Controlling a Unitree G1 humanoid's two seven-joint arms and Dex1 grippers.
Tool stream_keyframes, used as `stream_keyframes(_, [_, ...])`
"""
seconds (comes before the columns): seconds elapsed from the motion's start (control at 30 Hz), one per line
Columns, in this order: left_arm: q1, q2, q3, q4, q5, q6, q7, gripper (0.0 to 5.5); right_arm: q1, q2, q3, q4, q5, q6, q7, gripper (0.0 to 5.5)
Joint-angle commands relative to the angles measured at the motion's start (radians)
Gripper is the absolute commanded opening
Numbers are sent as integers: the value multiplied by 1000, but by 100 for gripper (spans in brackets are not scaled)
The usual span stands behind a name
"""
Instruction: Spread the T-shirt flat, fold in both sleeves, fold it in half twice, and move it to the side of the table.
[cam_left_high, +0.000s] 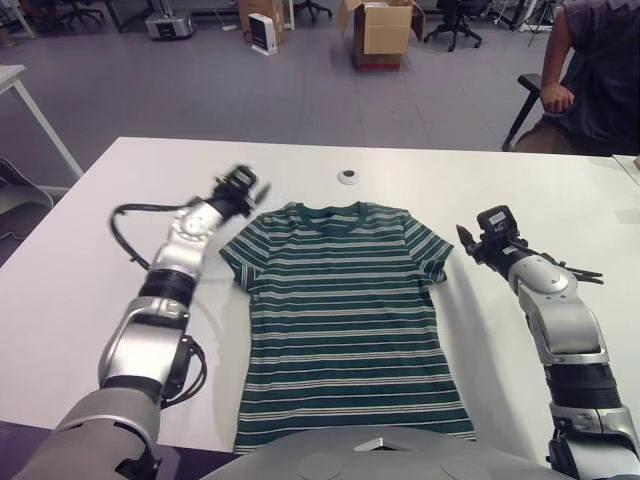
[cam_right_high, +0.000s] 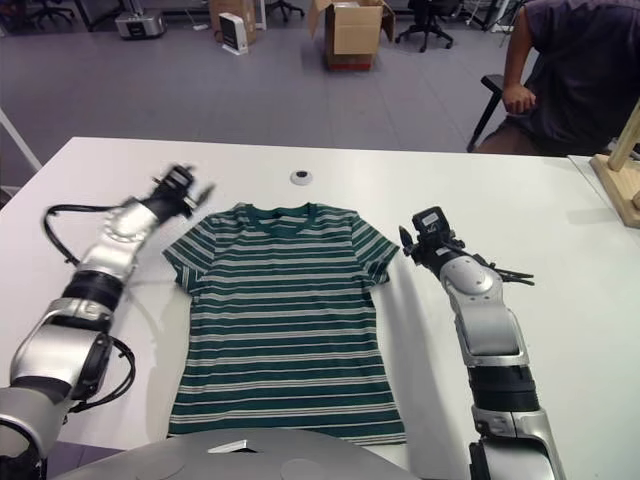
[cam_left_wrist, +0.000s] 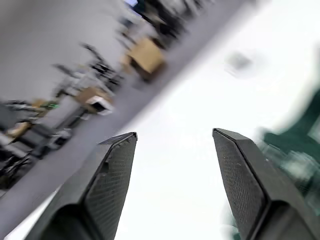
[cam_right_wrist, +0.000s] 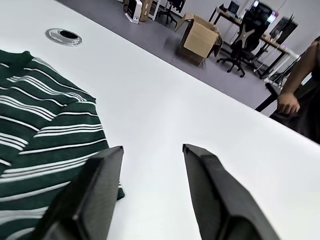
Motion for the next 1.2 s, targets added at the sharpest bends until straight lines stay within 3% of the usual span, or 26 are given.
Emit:
stream_keyframes(0.03, [345,48,148,-357,-127,203,-4,278,11,93,-130,40,150,33,1,221])
stream_keyframes(0.17, [602,-66,286,-638,-370,530,49,278,15,137,-188,76,217,24,-13,221])
stream_keyframes(0.37, [588,-168,306,-645,-553,811,55,260,6,138,-167,108,211,11,-18,221])
stream_keyframes(0.6, [592,-145,243,-628,-470,814,58,150,25,148,-147,112,198,0,-30,221])
stream_keyframes(0.9, [528,-203,334,-597,-537,749,79,5,17,140,-125,138,187,-22,-32,221])
stream_keyframes(1.07, [498,-205,335,-675,-546,762,97,2,21,141,-118,149,181,-37,-34,221])
stream_keyframes(1.2, [460,-190,240,-747,-483,782,92,2,26,146,-106,149,175,-43,-39,221])
